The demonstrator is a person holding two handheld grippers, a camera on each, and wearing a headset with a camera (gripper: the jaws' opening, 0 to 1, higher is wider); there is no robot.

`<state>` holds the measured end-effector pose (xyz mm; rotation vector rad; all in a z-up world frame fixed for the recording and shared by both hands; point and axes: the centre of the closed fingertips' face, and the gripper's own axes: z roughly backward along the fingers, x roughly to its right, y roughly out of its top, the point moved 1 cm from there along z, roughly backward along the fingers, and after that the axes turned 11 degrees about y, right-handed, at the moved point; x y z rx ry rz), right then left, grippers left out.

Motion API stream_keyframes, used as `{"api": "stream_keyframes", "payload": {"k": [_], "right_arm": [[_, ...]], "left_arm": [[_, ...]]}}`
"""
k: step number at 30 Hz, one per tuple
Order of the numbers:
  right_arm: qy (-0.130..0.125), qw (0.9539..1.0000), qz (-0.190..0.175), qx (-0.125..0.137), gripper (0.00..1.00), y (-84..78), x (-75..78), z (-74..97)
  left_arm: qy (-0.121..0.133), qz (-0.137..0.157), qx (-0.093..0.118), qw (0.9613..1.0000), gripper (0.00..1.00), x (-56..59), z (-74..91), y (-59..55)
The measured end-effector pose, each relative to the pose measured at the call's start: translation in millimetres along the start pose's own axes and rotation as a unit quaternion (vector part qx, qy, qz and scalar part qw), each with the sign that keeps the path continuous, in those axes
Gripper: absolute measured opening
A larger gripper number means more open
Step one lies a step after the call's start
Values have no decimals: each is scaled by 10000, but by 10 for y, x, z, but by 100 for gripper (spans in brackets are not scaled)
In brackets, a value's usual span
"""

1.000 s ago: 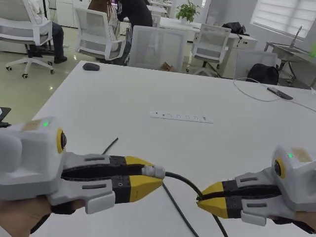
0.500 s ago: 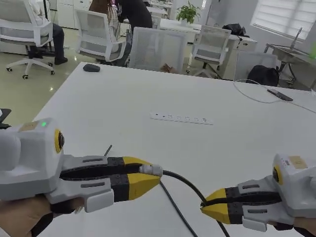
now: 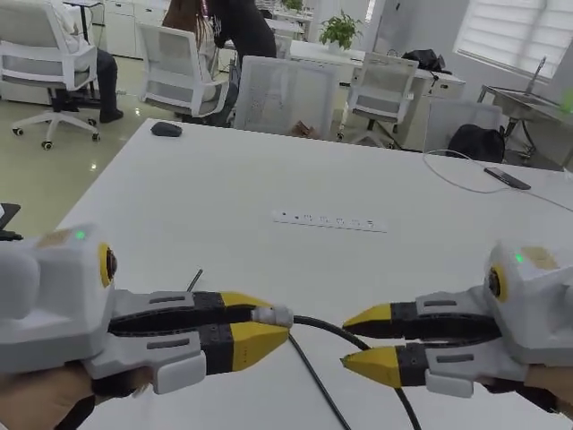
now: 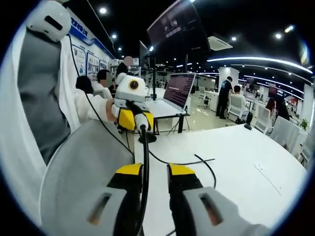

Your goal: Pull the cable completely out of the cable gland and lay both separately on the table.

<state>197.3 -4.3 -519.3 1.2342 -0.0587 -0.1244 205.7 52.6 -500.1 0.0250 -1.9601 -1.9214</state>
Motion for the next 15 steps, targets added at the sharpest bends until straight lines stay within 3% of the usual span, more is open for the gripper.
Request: {"api": "stream_keyframes", "payload": {"k": [6, 12, 15], "right_arm": [[314, 9985, 413, -174, 19, 160, -128, -224], [335, 9977, 488, -327, 6, 73, -94, -274], [324, 9981, 442, -288, 5, 63, -88, -258]], "left_arm": [[-6, 22, -4, 10000, 16, 2, 3, -3], [-35, 22, -15, 10000, 16, 12, 2, -9], [-47, 1, -43, 10000, 16, 15, 0, -20]]}}
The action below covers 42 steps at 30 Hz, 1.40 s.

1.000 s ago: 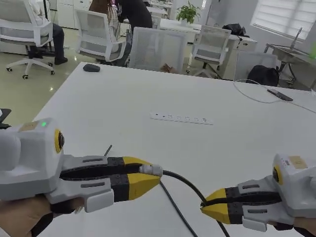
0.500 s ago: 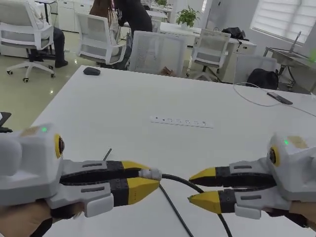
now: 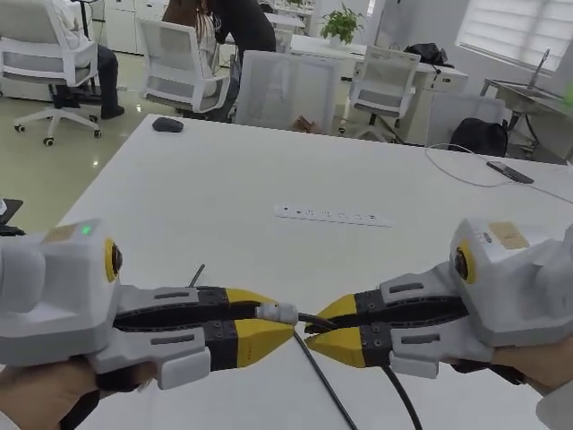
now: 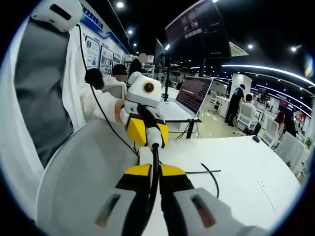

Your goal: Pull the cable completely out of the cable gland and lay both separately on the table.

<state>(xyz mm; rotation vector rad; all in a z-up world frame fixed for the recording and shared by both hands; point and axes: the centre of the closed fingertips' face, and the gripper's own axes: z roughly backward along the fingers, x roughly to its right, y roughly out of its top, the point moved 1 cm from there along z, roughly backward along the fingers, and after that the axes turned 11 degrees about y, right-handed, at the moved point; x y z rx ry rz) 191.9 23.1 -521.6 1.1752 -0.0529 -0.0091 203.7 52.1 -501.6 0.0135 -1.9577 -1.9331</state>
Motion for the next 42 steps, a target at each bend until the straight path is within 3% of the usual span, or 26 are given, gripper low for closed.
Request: {"api": "stream_keyframes", "payload": {"k": [24, 42], "right_arm": [[-61, 9999, -79, 15, 4, -92, 42, 34], [-220, 9989, -394, -99, 3, -360, 73, 136]], "left_arm": [[9, -95, -70, 9999, 16, -28, -5, -26], [77, -113, -40, 9999, 16, -53, 8, -5]]}}
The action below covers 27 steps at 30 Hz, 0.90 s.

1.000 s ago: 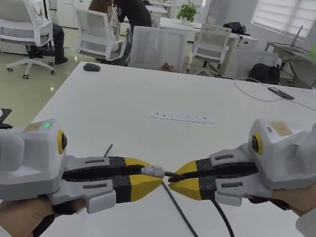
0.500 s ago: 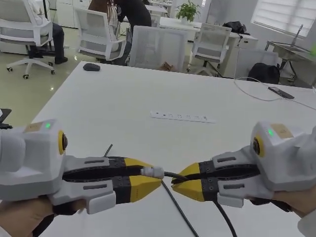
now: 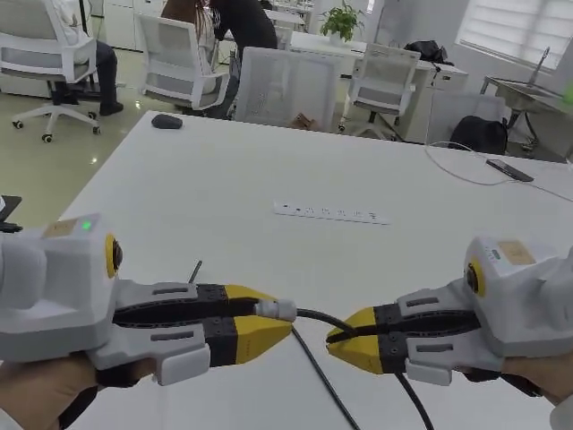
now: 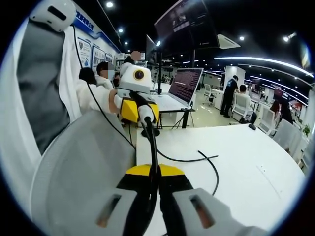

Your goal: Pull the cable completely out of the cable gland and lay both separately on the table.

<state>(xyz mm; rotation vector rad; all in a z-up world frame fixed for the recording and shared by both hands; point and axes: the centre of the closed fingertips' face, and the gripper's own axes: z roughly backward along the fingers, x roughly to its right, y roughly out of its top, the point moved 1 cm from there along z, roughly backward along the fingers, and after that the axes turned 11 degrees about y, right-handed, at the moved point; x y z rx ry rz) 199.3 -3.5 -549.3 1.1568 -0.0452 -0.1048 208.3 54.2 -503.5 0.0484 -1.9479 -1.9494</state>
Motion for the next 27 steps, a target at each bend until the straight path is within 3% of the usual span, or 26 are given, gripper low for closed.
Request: {"api": "stream_keyframes", "payload": {"k": [12, 27], "right_arm": [[-67, 9996, -258, -39, 3, -180, 13, 40], [-108, 9992, -367, -98, 3, -244, 14, 52]], "left_arm": [[26, -1, 22, 10000, 16, -5, 6, 13], [29, 158, 103, 9998, 16, -7, 1, 43]]}}
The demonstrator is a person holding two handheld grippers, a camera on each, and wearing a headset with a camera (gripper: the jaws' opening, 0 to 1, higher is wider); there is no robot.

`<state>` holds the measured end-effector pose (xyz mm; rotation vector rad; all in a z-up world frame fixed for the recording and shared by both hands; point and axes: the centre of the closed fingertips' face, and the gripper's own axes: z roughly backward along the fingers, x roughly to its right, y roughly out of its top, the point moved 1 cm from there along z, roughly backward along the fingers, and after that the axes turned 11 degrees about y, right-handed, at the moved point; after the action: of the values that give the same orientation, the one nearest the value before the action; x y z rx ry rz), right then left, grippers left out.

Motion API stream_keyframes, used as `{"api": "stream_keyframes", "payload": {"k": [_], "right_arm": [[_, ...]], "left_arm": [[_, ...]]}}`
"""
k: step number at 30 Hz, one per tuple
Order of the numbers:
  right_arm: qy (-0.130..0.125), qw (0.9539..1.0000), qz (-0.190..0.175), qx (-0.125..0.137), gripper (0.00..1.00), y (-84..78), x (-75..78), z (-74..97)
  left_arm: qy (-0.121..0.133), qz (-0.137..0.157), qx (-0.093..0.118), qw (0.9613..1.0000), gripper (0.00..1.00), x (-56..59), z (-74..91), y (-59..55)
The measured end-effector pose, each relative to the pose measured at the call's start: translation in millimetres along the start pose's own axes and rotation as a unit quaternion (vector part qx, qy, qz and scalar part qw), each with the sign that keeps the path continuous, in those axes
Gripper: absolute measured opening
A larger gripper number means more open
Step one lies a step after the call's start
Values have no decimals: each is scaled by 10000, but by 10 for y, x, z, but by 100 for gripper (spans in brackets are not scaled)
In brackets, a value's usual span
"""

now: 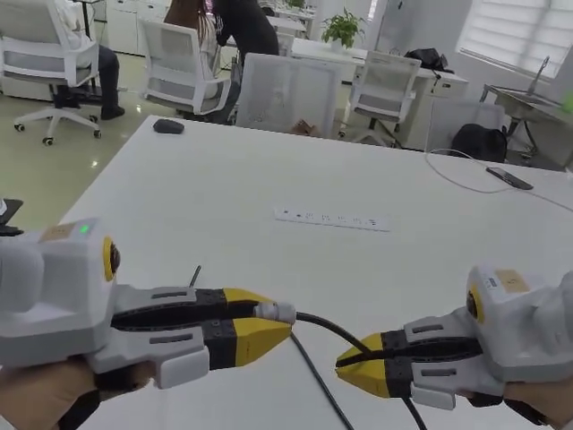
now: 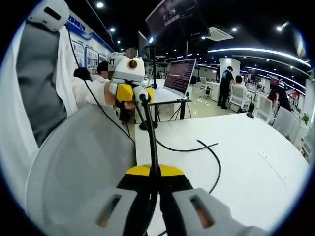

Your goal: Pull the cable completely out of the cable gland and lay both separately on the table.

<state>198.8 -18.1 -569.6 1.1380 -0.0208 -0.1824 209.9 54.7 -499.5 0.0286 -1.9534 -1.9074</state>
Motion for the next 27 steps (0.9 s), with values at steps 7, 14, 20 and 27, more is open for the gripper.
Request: {"api": "stream_keyframes", "payload": {"k": [7, 14, 20, 27], "right_arm": [[-92, 9999, 2, -123, 3, -25, 23, 31], [-214, 9996, 75, -154, 7, 46, 47, 77], [-211, 9994, 264, 88, 15, 314, 51, 89], [26, 9971, 640, 405, 17, 722, -58, -22]], "left_arm": [[10, 94, 57, 9999, 16, -5, 1, 17], [99, 157, 169, 9997, 16, -50, 19, 60], [105, 88, 114, 9998, 16, -44, 7, 41], [128, 69, 87, 9999, 16, -55, 7, 30]]}}
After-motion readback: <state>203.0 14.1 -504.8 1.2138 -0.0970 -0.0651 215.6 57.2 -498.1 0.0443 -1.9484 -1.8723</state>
